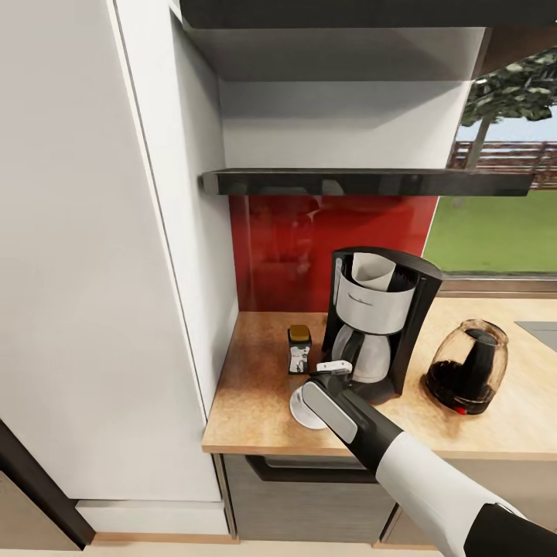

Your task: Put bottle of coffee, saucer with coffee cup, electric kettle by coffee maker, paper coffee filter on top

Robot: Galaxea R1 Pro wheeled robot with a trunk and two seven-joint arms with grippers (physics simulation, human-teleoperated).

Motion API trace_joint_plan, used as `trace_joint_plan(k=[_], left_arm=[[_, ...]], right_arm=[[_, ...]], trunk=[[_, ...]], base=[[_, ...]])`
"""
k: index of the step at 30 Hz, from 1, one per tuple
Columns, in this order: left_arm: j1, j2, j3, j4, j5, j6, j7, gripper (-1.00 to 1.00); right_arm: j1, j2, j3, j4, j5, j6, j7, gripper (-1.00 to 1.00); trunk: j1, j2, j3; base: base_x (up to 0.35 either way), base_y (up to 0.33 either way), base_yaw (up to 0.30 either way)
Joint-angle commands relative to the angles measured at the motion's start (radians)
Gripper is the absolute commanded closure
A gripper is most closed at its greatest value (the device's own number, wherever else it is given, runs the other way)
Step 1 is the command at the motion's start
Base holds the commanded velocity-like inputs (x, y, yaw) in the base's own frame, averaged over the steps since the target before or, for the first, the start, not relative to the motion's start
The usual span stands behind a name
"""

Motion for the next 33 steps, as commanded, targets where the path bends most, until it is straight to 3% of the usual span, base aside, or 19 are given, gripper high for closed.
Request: trace_joint_plan(k=[1,6,14,26,33], left_arm=[[0.000,0.000,0.006,0.000,-0.011,-0.004,0.003,-1.00],[0.000,0.000,0.006,0.000,-0.011,-0.004,0.003,-1.00],[0.000,-0.002,0.005,0.002,-0.011,-0.005,0.003,-1.00],[0.000,-0.003,0.005,0.002,-0.011,-0.007,0.003,-1.00],[0.000,-0.003,0.006,0.002,-0.011,-0.007,0.003,-1.00]], right_arm=[[-0.002,0.000,0.003,-0.002,-0.007,0.005,-0.009,-1.00],[-0.002,0.004,0.000,-0.033,-0.008,0.005,-0.010,-1.00],[-0.002,0.006,-0.005,-0.191,-0.009,0.007,-0.014,-1.00],[-0.002,0.004,-0.006,-0.207,-0.010,0.008,-0.014,-1.00],[-0.002,0.004,-0.006,-0.207,-0.010,0.008,-0.014,-1.00]], trunk=[[0.001,-0.002,-0.002],[0.001,-0.002,-0.002],[0.001,-0.002,-0.002],[0.001,-0.002,-0.002],[0.001,-0.002,-0.002]], base=[[0.000,0.000,0.000],[0.000,0.000,0.000],[0.000,0.000,0.000],[-0.001,-0.001,0.000],[-0.192,-0.095,0.000]])
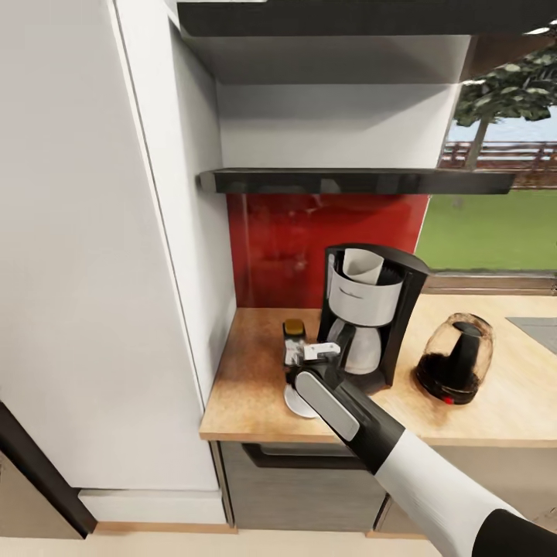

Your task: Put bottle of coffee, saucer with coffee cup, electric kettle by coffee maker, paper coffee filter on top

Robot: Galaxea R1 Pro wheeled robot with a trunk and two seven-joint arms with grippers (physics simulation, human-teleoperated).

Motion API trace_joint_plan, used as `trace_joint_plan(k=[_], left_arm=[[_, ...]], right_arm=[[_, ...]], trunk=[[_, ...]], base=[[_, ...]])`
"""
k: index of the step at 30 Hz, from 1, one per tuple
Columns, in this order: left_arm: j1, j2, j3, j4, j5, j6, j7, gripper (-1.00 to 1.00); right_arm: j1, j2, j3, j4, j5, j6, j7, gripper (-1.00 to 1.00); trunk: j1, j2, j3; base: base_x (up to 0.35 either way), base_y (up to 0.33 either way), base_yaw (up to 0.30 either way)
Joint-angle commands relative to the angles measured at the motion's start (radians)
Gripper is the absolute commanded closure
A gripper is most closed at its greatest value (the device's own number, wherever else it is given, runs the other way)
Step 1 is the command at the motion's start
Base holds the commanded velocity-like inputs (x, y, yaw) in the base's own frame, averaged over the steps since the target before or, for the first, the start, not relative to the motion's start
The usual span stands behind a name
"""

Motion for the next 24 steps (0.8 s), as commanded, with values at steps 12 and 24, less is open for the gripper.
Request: trace_joint_plan(k=[12,24], left_arm=[[0.000,0.000,0.006,0.000,-0.011,-0.004,0.003,-1.00],[0.000,0.000,0.007,-0.001,-0.011,-0.004,0.003,-1.00]], right_arm=[[-0.001,0.000,0.002,-0.001,-0.007,0.004,-0.009,-1.00],[-0.001,-0.001,0.004,0.000,-0.008,0.004,-0.009,-1.00]], trunk=[[0.000,-0.002,-0.002],[0.000,-0.002,-0.002]], base=[[-0.285,-0.118,0.000],[-0.333,-0.007,0.000]])
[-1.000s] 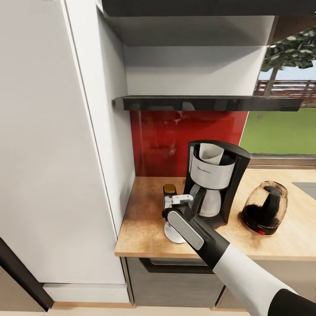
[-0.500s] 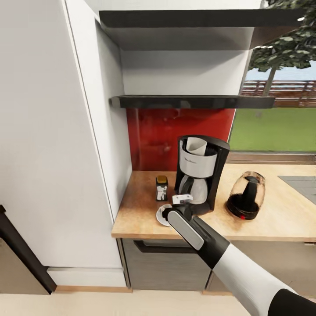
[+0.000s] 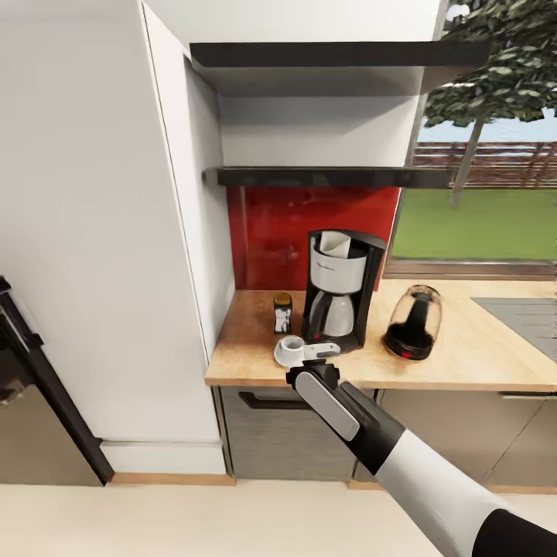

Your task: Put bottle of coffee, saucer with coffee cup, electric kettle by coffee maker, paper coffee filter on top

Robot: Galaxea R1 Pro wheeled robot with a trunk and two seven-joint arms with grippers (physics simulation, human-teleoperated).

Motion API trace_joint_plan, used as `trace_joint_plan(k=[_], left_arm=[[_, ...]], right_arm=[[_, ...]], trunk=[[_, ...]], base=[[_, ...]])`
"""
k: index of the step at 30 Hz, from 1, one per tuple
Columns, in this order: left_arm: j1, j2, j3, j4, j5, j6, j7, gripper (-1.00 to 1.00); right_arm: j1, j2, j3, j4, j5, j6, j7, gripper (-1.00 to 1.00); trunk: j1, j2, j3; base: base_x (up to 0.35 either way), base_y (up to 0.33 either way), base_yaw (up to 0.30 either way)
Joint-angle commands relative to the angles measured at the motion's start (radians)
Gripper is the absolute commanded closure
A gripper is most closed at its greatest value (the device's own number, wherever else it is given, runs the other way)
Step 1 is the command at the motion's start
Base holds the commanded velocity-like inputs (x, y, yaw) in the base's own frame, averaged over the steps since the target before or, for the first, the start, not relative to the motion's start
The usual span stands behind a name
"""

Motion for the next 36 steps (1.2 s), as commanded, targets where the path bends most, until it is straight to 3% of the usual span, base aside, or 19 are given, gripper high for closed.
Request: trace_joint_plan(k=[1,8,15,20,24,28,31,34,35,36], left_arm=[[0.000,0.000,0.006,0.000,-0.011,-0.004,0.003,-1.00],[0.000,0.000,0.007,-0.001,-0.013,-0.004,0.004,-1.00],[0.000,0.000,0.007,-0.002,-0.013,-0.010,0.005,-1.00],[0.000,0.000,0.008,-0.002,-0.012,-0.015,0.005,-1.00],[0.000,-0.001,0.008,-0.002,-0.009,-0.016,0.005,-1.00],[0.000,-0.004,0.008,-0.001,-0.008,-0.018,0.005,-1.00],[0.000,-0.004,0.008,-0.001,-0.007,-0.019,0.005,-1.00],[0.000,-0.007,0.008,-0.001,-0.006,-0.019,0.004,-1.00],[0.000,-0.009,0.008,-0.001,-0.007,-0.019,0.004,-1.00],[0.000,-0.010,0.008,-0.001,-0.007,-0.019,0.003,-1.00]], right_arm=[[-0.001,0.000,0.002,0.000,-0.008,0.004,-0.009,-1.00],[-0.001,-0.002,0.005,0.014,-0.007,0.004,-0.008,-1.00],[0.045,-0.003,0.009,0.123,-0.006,0.003,-0.005,-1.00],[0.136,-0.005,0.009,0.195,-0.003,-0.009,-0.003,-1.00],[0.244,-0.007,0.014,0.220,-0.001,-0.072,-0.001,-1.00],[0.351,-0.013,0.065,0.260,0.003,-0.181,0.006,-1.00],[0.396,-0.013,0.131,0.372,0.004,-0.301,0.105,-1.00],[0.416,-0.009,0.219,0.595,0.002,-0.468,0.377,-1.00],[0.419,-0.007,0.235,0.679,0.002,-0.512,0.480,-1.00],[0.420,-0.006,0.241,0.721,0.001,-0.531,0.530,-1.00]], trunk=[[0.000,-0.002,-0.002],[0.000,-0.002,-0.002],[0.000,-0.002,-0.002],[0.000,-0.002,-0.002],[0.000,-0.002,-0.002],[0.000,-0.002,-0.002],[0.000,-0.002,-0.002],[0.000,-0.002,-0.002],[0.000,-0.002,-0.002],[0.000,-0.002,-0.002]], base=[[-0.337,0.000,0.000],[-0.337,0.000,0.000],[-0.219,0.000,0.000],[-0.025,0.000,0.000],[-0.004,0.000,0.000],[0.000,0.000,0.000],[0.000,0.000,0.000],[0.000,0.000,0.000],[0.000,0.000,0.000],[0.000,0.000,0.000]])
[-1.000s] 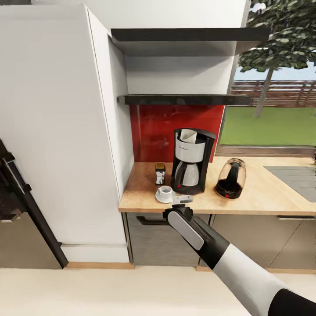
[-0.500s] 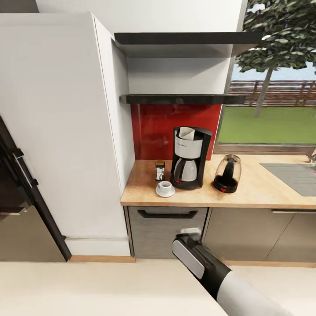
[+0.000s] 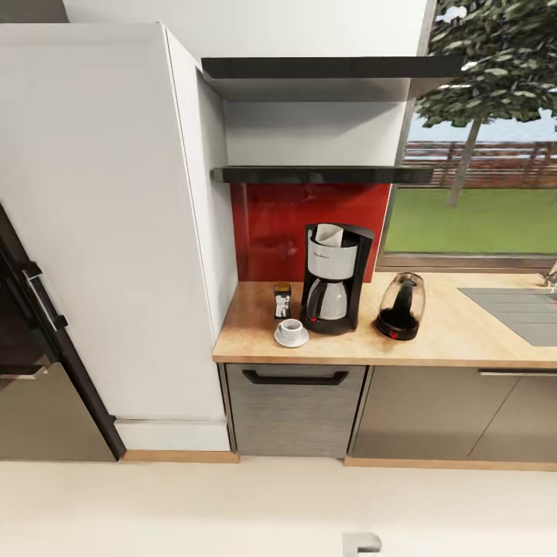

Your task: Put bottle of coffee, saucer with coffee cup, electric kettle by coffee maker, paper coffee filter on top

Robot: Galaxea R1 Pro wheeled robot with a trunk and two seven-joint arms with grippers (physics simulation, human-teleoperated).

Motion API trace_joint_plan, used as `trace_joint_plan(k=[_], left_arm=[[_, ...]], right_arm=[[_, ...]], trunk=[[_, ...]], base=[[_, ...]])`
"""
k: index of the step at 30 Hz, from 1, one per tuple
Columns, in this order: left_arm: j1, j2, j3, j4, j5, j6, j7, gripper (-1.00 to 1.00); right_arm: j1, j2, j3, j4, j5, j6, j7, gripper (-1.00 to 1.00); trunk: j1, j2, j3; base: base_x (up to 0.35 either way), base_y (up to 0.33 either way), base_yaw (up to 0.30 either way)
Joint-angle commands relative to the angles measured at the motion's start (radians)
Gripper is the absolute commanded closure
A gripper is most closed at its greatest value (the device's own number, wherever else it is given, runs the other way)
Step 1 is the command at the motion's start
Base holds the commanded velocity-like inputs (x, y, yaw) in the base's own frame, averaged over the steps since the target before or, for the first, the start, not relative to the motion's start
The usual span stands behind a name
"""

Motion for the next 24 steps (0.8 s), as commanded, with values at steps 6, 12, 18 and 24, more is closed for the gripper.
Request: trace_joint_plan(k=[6,12,18,24], left_arm=[[0.000,-0.010,0.006,0.000,-0.011,-0.004,0.002,-1.00],[0.000,-0.015,0.006,0.000,-0.011,-0.004,0.002,-1.00],[0.000,-0.017,0.006,0.000,-0.013,-0.004,0.002,-1.00],[0.000,-0.019,0.005,0.000,-0.015,-0.002,0.002,-1.00]], right_arm=[[0.020,-0.013,0.026,0.333,-0.006,-0.079,0.484,-1.00],[0.104,-0.055,0.026,0.366,-0.005,-0.085,0.580,-1.00],[0.133,-0.058,0.028,0.368,0.004,-0.084,0.594,-1.00],[0.135,-0.051,0.030,0.367,0.005,-0.082,0.589,-1.00]], trunk=[[0.001,-0.002,-0.002],[0.001,-0.002,-0.002],[0.001,-0.002,-0.002],[0.001,-0.002,-0.002]], base=[[0.000,0.000,0.000],[0.000,0.000,0.000],[0.000,0.000,0.000],[0.000,0.000,0.000]])
